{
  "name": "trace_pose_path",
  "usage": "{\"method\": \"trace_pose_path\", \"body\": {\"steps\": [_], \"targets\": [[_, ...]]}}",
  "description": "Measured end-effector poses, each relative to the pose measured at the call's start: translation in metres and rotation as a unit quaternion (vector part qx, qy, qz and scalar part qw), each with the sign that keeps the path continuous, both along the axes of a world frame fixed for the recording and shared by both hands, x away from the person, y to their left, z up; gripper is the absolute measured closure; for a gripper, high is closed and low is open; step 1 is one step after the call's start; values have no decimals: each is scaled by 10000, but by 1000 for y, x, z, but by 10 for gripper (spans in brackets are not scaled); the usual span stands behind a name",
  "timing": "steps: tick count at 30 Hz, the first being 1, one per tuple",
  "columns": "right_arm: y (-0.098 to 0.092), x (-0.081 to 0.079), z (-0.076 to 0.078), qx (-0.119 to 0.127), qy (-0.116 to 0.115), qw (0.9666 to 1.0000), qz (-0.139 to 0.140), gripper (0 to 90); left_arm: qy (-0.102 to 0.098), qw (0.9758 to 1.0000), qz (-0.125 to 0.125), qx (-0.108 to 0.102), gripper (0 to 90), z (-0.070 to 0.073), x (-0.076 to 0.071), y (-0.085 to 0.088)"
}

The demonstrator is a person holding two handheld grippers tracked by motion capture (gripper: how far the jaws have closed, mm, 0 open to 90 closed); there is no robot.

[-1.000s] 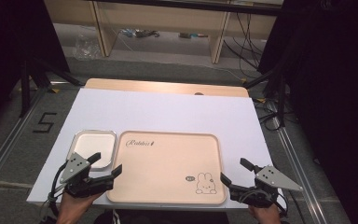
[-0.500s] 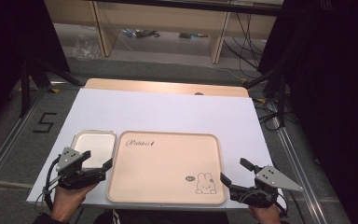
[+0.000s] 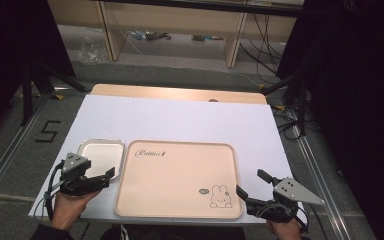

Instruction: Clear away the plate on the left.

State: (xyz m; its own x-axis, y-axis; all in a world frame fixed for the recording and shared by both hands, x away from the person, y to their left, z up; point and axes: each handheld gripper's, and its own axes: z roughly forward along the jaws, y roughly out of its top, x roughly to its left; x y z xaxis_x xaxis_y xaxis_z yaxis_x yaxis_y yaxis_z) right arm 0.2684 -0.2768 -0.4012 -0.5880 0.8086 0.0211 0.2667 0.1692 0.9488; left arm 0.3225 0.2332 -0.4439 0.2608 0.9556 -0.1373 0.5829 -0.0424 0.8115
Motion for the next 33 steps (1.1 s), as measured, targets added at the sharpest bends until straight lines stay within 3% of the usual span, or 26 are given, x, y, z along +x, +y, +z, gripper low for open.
{"method": "trace_pose_path", "body": {"steps": [8,11,13,14,17,27,33], "targets": [[0,0,0,-14,-43,10000,-4,152,79,9992,380,-62,148,-2,6,21],[0,0,0,-34,-17,10000,-10,152,121,9986,511,2,148,-4,9,29],[0,0,0,5,-5,10000,-6,152,164,9976,631,223,148,-5,11,35],[0,0,0,-1,2,10000,3,152,164,9976,631,223,148,-5,11,35],[0,0,0,-3,-5,10000,-8,152,302,9967,748,117,147,-8,16,43],[1,1,-1,-40,-47,10000,-24,152,459,9956,819,52,149,-17,31,61],[0,1,-1,-36,-49,10000,-24,152,808,9921,960,-78,196,-26,47,77]]}}
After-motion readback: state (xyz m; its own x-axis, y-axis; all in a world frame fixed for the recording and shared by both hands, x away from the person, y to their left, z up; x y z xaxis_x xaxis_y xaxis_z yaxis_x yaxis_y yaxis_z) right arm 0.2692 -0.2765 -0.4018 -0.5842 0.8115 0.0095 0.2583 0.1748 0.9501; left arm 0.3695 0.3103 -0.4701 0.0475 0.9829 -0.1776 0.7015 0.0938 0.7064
